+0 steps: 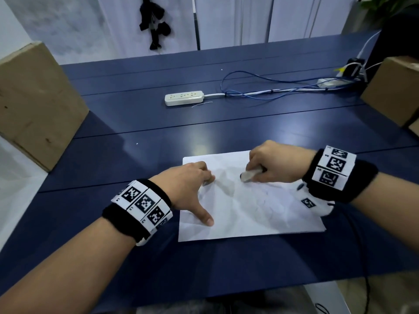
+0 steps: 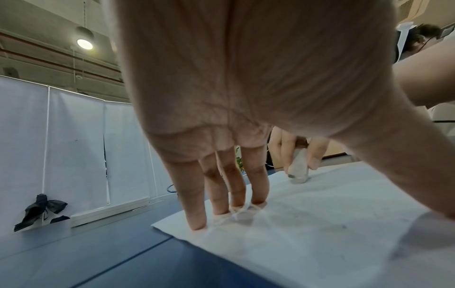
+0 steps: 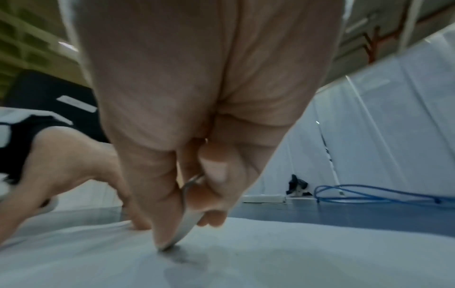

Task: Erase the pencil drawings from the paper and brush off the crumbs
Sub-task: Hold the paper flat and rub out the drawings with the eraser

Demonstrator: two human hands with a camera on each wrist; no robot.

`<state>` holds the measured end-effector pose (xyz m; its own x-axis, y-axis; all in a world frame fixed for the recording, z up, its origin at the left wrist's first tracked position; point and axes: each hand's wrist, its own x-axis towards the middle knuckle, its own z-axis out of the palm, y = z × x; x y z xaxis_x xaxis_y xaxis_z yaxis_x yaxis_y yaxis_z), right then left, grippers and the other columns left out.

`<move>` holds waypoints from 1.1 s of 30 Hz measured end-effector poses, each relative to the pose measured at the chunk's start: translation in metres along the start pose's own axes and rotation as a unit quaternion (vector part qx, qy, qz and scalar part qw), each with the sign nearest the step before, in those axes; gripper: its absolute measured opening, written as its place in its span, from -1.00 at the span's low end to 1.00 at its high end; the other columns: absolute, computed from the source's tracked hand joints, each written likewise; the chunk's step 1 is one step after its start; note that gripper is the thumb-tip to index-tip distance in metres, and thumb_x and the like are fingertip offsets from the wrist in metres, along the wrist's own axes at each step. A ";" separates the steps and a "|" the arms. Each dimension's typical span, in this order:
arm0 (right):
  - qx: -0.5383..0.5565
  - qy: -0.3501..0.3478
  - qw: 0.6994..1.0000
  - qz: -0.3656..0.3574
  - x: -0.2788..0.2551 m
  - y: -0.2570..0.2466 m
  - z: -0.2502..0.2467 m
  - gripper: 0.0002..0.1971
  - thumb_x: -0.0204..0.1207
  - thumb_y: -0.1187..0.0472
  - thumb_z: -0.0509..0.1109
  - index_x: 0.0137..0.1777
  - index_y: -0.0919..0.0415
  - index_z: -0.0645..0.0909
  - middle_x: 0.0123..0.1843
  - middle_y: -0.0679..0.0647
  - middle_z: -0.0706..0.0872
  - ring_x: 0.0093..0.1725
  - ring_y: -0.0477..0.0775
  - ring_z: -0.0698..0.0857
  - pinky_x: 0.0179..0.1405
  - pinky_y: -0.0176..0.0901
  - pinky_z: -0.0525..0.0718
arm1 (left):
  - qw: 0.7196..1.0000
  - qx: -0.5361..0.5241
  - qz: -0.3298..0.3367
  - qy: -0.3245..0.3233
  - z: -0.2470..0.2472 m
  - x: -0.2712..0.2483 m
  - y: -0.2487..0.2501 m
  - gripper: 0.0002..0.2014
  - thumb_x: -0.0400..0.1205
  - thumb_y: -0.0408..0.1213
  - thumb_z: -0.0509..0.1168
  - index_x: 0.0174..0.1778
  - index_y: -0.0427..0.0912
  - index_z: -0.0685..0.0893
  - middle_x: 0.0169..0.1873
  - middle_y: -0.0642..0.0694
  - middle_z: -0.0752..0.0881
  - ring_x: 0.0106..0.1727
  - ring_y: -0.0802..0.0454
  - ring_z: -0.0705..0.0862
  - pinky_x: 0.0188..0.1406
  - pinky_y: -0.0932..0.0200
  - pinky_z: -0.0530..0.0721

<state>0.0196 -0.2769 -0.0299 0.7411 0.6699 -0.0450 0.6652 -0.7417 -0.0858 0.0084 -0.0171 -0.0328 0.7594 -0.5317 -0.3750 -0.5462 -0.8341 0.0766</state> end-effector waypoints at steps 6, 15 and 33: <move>0.087 -0.159 0.976 -0.117 -0.030 -0.031 0.001 -0.80 0.55 -0.04 0.43 -0.02 0.06 0.77 -0.15 -0.06 0.63 -0.26 -0.16 0.47 -0.23 -0.45 0.41 | 1.000 0.000 -0.001 -0.006 -0.001 -0.001 0.001 0.08 0.01 0.54 0.49 0.42 0.07 0.49 0.10 0.26 0.39 0.20 0.16 0.53 0.16 -0.01 0.68; 0.043 -0.069 0.996 -0.034 -0.017 -0.013 -0.003 -0.48 0.44 -0.26 0.12 -0.16 0.16 0.72 -0.18 0.08 0.65 -0.22 0.05 0.56 -0.16 -0.19 0.59 | 1.000 0.002 -0.005 -0.005 -0.003 -0.002 0.003 0.03 0.01 0.53 0.51 0.35 0.07 0.52 0.06 0.27 0.39 0.11 0.16 0.53 0.13 0.00 0.68; 0.061 -0.101 0.993 -0.030 -0.022 -0.019 0.000 -0.48 0.43 -0.31 0.14 -0.25 0.10 0.72 -0.31 0.09 0.66 -0.29 0.12 0.60 -0.23 0.03 0.64 | 1.000 -0.024 0.004 -0.017 -0.003 -0.002 0.004 0.08 0.04 0.46 0.56 0.50 0.17 0.45 0.14 0.27 0.40 0.18 0.16 0.55 0.24 0.09 0.60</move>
<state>-0.0090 -0.2776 -0.0275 0.6586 0.7154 -0.2331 0.6833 -0.6984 -0.2130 0.0053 -0.0197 -0.0288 0.7425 -0.5330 -0.4057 -0.5330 -0.8370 0.1242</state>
